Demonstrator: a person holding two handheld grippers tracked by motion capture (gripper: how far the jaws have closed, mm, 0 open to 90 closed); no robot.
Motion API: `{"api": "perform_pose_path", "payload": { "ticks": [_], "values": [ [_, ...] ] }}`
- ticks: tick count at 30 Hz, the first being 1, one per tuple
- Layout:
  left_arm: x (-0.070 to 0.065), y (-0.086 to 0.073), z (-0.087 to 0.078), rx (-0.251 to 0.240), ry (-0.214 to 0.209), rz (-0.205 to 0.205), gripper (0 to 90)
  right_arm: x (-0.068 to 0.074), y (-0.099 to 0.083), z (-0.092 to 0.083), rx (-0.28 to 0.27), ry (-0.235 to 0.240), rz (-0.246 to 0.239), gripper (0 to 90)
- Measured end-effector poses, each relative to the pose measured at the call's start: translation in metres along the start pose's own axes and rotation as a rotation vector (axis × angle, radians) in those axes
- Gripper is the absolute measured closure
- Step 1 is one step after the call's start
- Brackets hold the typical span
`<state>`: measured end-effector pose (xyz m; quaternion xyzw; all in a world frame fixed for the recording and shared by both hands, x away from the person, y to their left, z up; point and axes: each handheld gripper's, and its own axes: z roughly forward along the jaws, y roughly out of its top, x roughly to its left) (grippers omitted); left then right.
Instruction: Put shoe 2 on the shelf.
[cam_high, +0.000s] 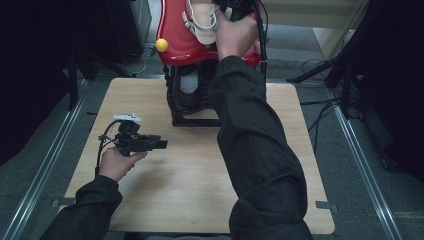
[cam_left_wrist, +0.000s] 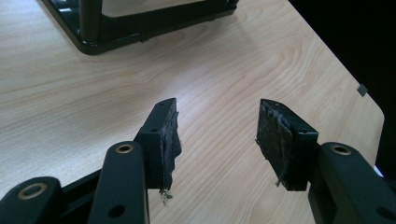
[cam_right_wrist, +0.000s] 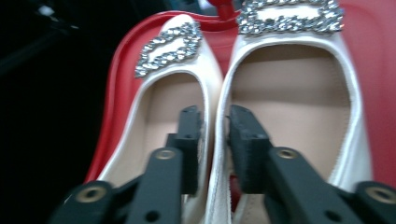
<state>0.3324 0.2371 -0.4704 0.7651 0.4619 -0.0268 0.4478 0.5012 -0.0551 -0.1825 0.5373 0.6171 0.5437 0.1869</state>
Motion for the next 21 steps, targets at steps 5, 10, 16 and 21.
{"api": "perform_pose_path", "payload": {
  "ticks": [5,10,16,21],
  "values": [
    [-0.002,0.002,0.004,0.021,0.0,0.011,48.6,-0.003,0.001,-0.005,0.034,0.016,-0.031,66.3],
    [-0.005,0.002,0.006,0.034,0.015,0.033,48.4,-0.007,0.004,-0.013,0.027,0.026,-0.061,62.2],
    [-0.007,0.0,0.006,0.043,0.029,0.048,47.7,-0.012,0.008,-0.021,0.028,0.057,-0.069,58.5],
    [-0.007,-0.001,0.004,0.041,0.031,0.049,47.4,-0.02,0.01,-0.03,0.027,0.081,-0.074,57.0]
  ]
}}
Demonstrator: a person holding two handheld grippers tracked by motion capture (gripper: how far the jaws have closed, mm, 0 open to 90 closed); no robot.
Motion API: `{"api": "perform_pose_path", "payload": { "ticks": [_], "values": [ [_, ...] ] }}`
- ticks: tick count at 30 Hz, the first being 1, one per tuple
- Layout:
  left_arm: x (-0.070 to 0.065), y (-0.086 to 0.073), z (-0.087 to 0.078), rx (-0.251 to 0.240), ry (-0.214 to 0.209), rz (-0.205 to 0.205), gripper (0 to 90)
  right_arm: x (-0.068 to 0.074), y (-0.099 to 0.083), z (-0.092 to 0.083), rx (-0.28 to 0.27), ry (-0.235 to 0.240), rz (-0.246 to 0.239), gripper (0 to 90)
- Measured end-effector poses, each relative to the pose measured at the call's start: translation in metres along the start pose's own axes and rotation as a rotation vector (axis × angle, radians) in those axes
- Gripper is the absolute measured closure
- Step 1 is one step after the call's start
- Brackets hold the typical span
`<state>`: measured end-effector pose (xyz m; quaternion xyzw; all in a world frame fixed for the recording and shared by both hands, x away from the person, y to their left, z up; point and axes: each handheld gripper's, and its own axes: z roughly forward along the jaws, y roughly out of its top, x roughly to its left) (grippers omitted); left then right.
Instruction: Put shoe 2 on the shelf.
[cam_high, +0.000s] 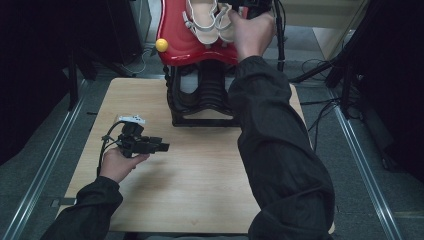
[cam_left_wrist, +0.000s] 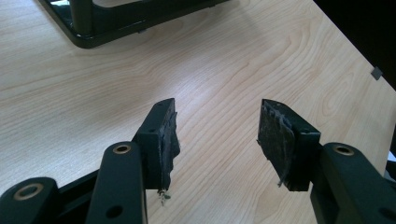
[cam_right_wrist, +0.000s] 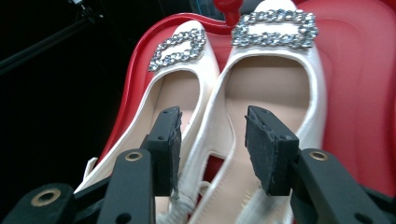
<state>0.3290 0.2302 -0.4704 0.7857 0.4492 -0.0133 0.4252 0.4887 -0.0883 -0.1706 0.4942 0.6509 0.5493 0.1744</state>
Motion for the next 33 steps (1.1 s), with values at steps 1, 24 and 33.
{"api": "perform_pose_path", "payload": {
  "ticks": [1,24,33],
  "values": [
    [0.0,0.0,0.0,-0.001,0.0,-0.001,47.4,-0.002,0.0,-0.002,0.0,0.003,-0.001,57.0],
    [-0.003,0.001,0.001,-0.015,-0.001,0.006,47.1,-0.048,-0.009,-0.046,-0.002,-0.001,0.005,54.7],
    [-0.001,0.001,0.002,-0.001,-0.015,-0.01,46.6,-0.072,-0.023,-0.06,-0.009,-0.02,0.02,54.2]
  ]
}}
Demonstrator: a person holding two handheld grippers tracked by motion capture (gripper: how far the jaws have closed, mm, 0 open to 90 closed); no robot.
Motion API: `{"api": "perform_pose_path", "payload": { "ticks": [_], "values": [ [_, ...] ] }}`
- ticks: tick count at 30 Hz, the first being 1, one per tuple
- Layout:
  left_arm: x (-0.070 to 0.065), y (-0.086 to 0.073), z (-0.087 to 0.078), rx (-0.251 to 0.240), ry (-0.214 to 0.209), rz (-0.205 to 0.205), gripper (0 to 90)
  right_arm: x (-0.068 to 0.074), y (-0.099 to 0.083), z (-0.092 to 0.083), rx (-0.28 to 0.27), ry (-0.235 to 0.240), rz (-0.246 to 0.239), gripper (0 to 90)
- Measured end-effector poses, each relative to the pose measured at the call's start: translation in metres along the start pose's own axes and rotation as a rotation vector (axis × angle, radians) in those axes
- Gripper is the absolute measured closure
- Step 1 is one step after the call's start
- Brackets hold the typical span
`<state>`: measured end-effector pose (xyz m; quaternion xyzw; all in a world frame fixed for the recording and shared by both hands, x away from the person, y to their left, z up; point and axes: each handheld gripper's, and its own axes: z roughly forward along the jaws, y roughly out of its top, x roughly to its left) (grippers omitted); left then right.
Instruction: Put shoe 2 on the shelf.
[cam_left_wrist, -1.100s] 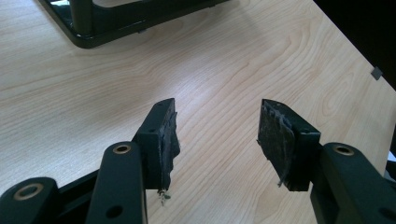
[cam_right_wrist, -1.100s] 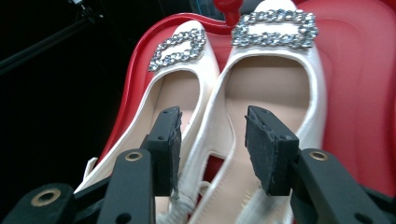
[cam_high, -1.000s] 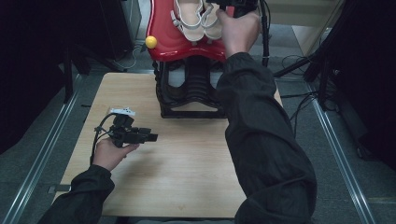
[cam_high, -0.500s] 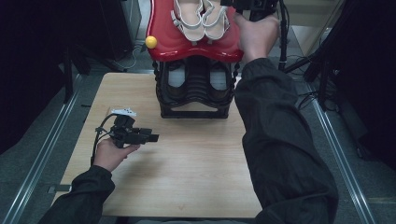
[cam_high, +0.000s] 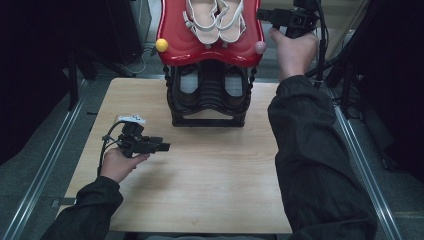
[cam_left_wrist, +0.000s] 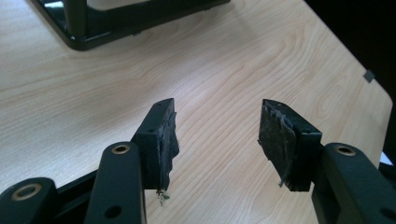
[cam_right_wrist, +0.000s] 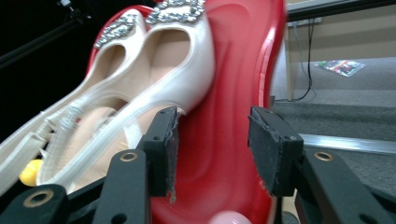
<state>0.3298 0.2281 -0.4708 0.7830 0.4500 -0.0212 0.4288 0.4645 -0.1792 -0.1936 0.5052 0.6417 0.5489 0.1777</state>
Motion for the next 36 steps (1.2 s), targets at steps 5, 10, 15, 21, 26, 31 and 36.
{"api": "perform_pose_path", "payload": {
  "ticks": [5,10,15,21,26,31,36],
  "values": [
    [0.0,0.0,0.0,-0.002,-0.004,0.004,46.2,-0.014,-0.008,-0.007,-0.004,-0.005,0.017,52.7],
    [0.0,0.001,0.0,0.003,-0.002,0.009,46.0,-0.027,-0.018,-0.01,0.001,-0.022,0.025,49.2],
    [0.0,0.0,0.0,0.003,-0.001,0.01,46.0,-0.041,-0.031,-0.013,0.01,-0.033,0.038,48.5],
    [0.0,0.001,0.001,0.001,0.005,0.011,45.9,-0.055,-0.047,-0.016,0.041,-0.045,0.04,49.3],
    [0.0,0.0,0.001,0.001,0.01,0.015,45.9,-0.064,-0.065,-0.016,0.052,-0.049,0.035,47.6],
    [-0.001,0.0,0.001,-0.001,0.009,0.019,45.8,-0.069,-0.086,-0.017,0.073,-0.059,0.014,46.4],
    [-0.001,0.0,0.001,0.0,0.009,0.019,45.8,-0.069,-0.107,-0.018,0.097,-0.039,0.006,45.7]
  ]
}}
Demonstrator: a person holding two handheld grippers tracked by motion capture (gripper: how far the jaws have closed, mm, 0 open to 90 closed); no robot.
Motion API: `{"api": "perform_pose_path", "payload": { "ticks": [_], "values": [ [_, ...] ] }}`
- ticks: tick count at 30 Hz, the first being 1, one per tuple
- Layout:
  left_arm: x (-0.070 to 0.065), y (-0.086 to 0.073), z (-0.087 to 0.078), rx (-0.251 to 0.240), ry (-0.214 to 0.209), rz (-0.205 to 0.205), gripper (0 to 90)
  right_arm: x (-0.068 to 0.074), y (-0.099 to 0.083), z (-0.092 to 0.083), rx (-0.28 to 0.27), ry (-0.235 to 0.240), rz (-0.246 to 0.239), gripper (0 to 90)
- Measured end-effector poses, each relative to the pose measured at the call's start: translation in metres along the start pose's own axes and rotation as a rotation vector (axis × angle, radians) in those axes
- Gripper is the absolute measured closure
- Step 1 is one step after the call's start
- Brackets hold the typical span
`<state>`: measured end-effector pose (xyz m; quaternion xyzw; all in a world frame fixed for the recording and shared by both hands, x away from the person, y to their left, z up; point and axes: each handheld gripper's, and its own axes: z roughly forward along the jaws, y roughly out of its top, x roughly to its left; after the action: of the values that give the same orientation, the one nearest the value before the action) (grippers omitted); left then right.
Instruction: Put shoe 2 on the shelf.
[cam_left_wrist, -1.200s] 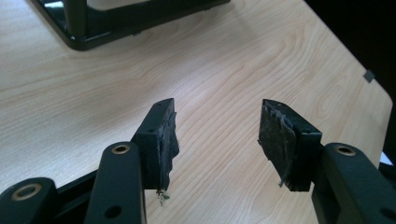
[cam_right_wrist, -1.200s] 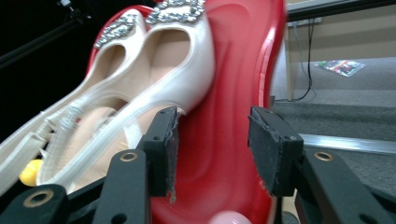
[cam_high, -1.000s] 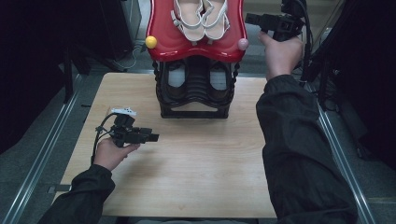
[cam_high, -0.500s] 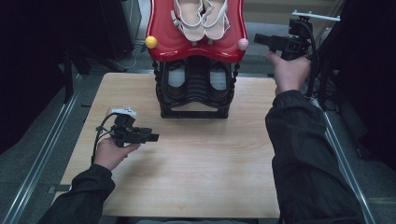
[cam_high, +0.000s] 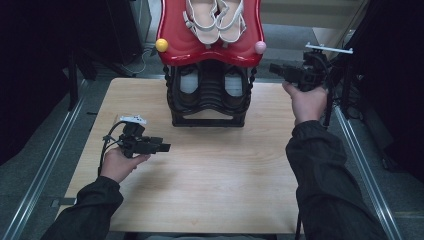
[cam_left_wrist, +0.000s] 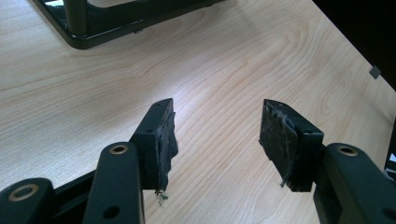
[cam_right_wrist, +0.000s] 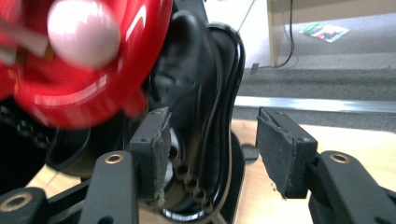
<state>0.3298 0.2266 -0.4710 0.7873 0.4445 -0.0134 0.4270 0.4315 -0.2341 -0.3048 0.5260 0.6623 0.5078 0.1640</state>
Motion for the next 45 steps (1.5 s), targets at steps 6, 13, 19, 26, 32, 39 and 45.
{"api": "perform_pose_path", "payload": {
  "ticks": [6,13,19,26,32,39,45],
  "values": [
    [0.0,0.0,0.0,0.009,0.001,0.004,45.6,0.002,-0.023,-0.003,0.004,0.055,-0.004,43.7],
    [-0.001,-0.001,0.001,0.012,0.001,0.003,45.3,-0.002,-0.056,-0.005,0.041,0.069,-0.02,43.8],
    [-0.001,-0.001,-0.001,0.007,0.0,-0.002,45.0,-0.001,-0.087,-0.003,0.075,0.097,-0.032,43.8],
    [-0.001,-0.002,-0.001,0.007,0.001,-0.005,44.8,0.002,-0.12,-0.005,0.11,0.128,-0.032,43.9],
    [-0.002,-0.002,0.0,0.01,0.007,-0.004,44.7,0.005,-0.148,-0.007,0.123,0.154,-0.029,43.3],
    [-0.007,-0.004,-0.002,0.008,0.006,0.001,44.3,0.019,-0.164,-0.012,0.147,0.197,-0.062,42.4],
    [-0.011,-0.005,-0.001,0.013,0.007,0.014,43.5,0.031,-0.187,-0.008,0.145,0.227,-0.092,43.2]
  ]
}}
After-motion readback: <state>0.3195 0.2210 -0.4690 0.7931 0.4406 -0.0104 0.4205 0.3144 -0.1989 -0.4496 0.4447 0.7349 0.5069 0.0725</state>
